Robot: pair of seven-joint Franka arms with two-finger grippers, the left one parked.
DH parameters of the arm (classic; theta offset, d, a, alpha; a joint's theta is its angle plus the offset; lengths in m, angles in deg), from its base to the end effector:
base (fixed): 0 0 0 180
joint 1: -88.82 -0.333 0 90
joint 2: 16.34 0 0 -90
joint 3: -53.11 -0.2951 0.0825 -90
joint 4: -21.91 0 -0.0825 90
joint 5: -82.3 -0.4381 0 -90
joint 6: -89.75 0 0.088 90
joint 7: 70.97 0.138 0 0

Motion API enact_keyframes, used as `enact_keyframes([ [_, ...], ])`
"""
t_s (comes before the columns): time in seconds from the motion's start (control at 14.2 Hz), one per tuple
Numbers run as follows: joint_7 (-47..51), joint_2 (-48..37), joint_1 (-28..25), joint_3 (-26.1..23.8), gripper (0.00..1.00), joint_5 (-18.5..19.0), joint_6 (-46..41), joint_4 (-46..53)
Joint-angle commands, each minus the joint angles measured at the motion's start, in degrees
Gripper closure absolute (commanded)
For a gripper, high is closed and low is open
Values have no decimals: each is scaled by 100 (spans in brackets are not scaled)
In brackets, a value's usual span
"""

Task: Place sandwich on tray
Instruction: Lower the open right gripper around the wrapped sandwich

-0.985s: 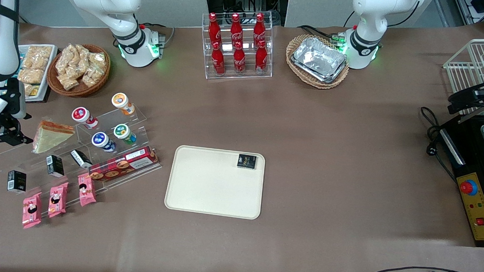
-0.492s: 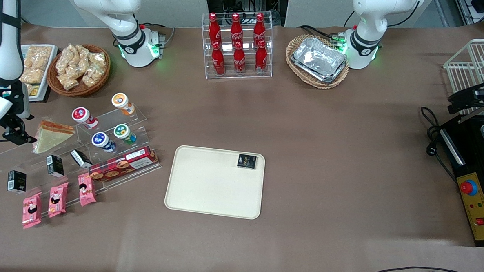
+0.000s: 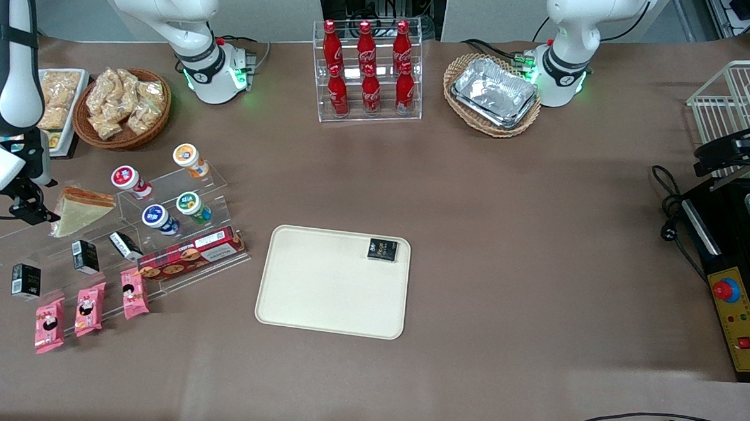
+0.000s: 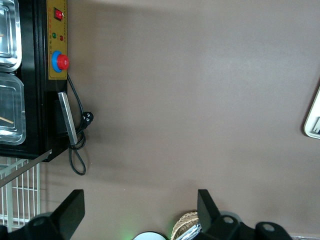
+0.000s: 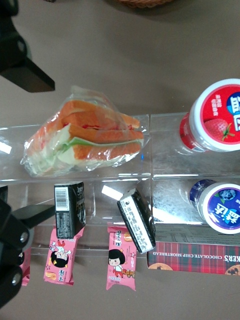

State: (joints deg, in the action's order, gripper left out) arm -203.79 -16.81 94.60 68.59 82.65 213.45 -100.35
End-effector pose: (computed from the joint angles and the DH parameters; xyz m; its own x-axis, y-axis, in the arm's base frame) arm 0.5483 -0.2137 0.3329 -0.3702 0.9286 -0.0247 0.9285 0.3707 0.0222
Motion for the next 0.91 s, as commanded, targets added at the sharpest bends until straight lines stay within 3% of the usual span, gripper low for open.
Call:
enact_keyframes([
  [0.0, -121, 73, 37, -1, 0, -132, 346, -157],
  [0.84, -121, 117, 2, -1, 0, -193, 1015, -553],
])
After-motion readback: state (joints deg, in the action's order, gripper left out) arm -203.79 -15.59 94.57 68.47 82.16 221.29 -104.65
